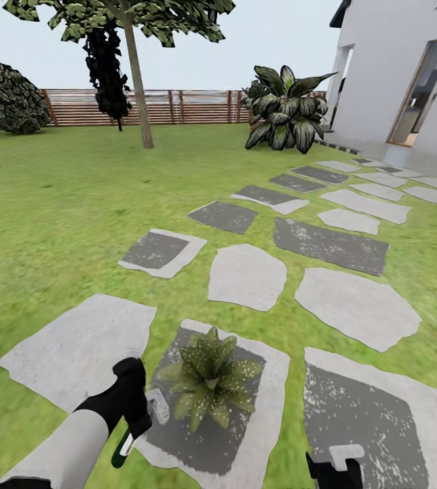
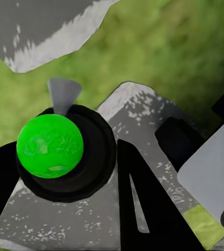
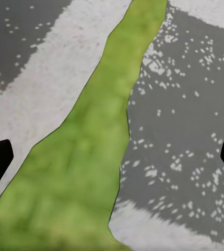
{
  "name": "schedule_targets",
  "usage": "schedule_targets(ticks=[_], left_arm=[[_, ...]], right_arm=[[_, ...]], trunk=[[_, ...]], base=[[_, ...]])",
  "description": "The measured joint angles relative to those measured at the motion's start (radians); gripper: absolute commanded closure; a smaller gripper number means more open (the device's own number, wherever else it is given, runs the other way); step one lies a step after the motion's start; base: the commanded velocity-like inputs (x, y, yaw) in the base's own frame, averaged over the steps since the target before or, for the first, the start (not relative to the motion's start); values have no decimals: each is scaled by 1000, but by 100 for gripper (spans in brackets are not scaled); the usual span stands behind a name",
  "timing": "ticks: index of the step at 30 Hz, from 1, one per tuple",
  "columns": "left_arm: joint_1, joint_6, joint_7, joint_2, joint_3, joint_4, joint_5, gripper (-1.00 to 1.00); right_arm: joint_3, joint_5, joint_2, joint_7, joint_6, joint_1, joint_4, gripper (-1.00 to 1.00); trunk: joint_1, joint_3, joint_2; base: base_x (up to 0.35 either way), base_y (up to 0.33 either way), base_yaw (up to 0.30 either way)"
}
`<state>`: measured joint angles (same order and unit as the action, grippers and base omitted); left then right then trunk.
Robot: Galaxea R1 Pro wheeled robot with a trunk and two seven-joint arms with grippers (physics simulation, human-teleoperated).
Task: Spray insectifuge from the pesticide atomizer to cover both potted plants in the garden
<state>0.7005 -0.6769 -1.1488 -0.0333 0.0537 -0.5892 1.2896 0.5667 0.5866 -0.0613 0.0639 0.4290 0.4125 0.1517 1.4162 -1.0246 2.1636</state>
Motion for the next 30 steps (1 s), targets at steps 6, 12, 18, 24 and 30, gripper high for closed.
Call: schedule_targets(ticks=[6, 12, 18, 24, 30], left_arm=[[-29, 2, 30, 9, -11, 8, -12, 100], [-39, 1, 120, 3, -14, 9, -77, 100], [-71, 10, 190, 12, -79, 35, -122, 100], [-74, 15, 282, 2, -103, 49, -180, 100], [-76, 69, 288, 14, -106, 36, -207, 100]], right_arm=[[0, 0, 0, 0, 0, 0, -1, -100], [0, 0, 0, 0, 0, 0, -1, -100], [0, 0, 0, 0, 0, 0, -1, -100], [-1, 0, 1, 0, 0, 0, -2, -100], [0, -1, 1, -1, 1, 0, 0, -100]], trunk=[[0, 0, 0], [0, 0, 0], [0, 0, 0], [0, 0, 0], [0, 0, 0]], base=[[0, 0, 0], [0, 0, 0], [0, 0, 0], [0, 0, 0], [0, 69, 0]])
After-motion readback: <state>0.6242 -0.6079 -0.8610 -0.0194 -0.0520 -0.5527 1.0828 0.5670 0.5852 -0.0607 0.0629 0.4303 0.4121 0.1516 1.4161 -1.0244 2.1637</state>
